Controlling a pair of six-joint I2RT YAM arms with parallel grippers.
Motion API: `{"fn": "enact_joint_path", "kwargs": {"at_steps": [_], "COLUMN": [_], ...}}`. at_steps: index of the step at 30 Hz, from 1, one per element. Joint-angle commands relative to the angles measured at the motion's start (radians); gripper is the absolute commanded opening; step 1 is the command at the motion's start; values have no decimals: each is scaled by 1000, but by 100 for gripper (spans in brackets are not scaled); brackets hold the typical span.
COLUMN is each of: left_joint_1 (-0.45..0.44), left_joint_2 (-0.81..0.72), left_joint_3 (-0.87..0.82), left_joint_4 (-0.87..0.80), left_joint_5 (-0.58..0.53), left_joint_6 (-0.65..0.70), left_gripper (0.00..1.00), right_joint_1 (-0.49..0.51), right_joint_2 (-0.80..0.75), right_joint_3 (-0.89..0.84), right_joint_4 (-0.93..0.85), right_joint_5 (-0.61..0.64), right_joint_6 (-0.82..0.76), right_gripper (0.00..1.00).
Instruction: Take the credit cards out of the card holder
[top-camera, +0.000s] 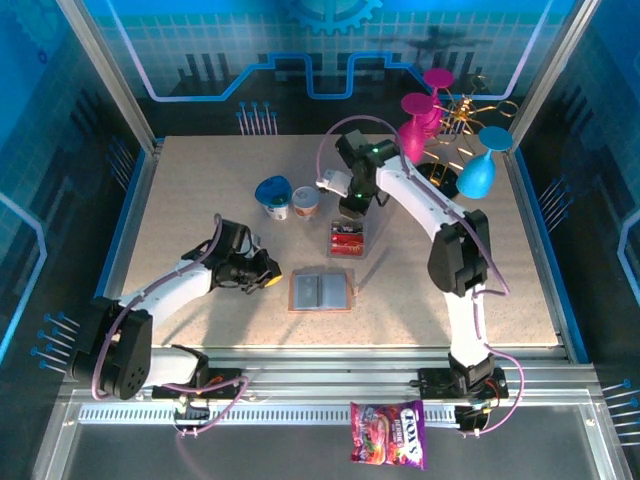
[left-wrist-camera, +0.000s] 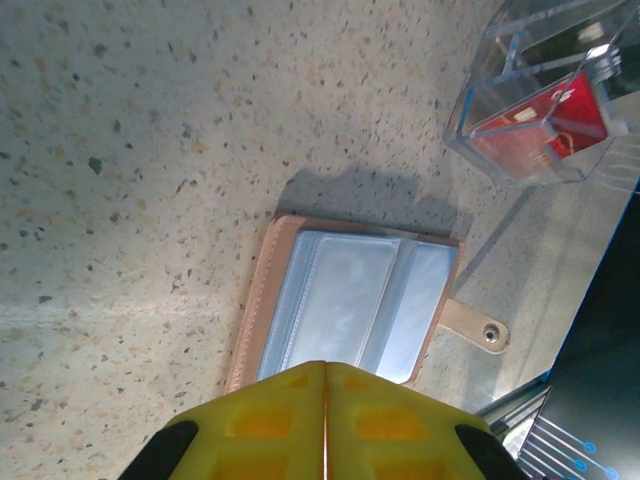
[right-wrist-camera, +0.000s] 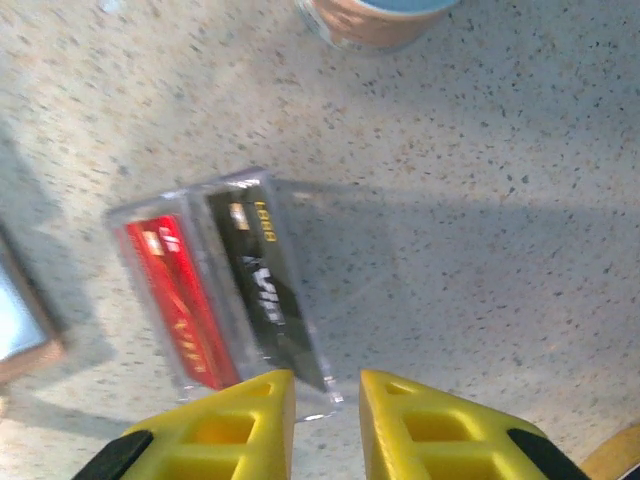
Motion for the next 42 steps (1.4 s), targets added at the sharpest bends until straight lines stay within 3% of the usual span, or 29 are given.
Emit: {"fn": "enact_joint_path", "kwargs": {"at_steps": [1,15,22,33,42], "left_joint_1": [-29,-118,-127,-127,-127], "left_joint_2": [20,89,106,162,165], "left_joint_3": [-20,-80,-95,-92,-79], "left_joint_4": [43,138,149,156,113], "left_joint_5": [15,-17,-20,-10,-23], "left_joint_6": [-22,-64,-59,-33,-4], "left_gripper": [9,9,9,8,8], "right_joint_1": [28,86,121,165,209], "right_joint_2": [-84,-353,-364,-293,-209], "right_joint_3": [-101,-611,-715,-785,-773], "right_joint_4": [109,523,620,671,697], "right_joint_5": [-72,-271,-369,-482,-502], "right_joint_6": [174,791,1038,1201,1258], "right_gripper": [26,16,11,11,16]}}
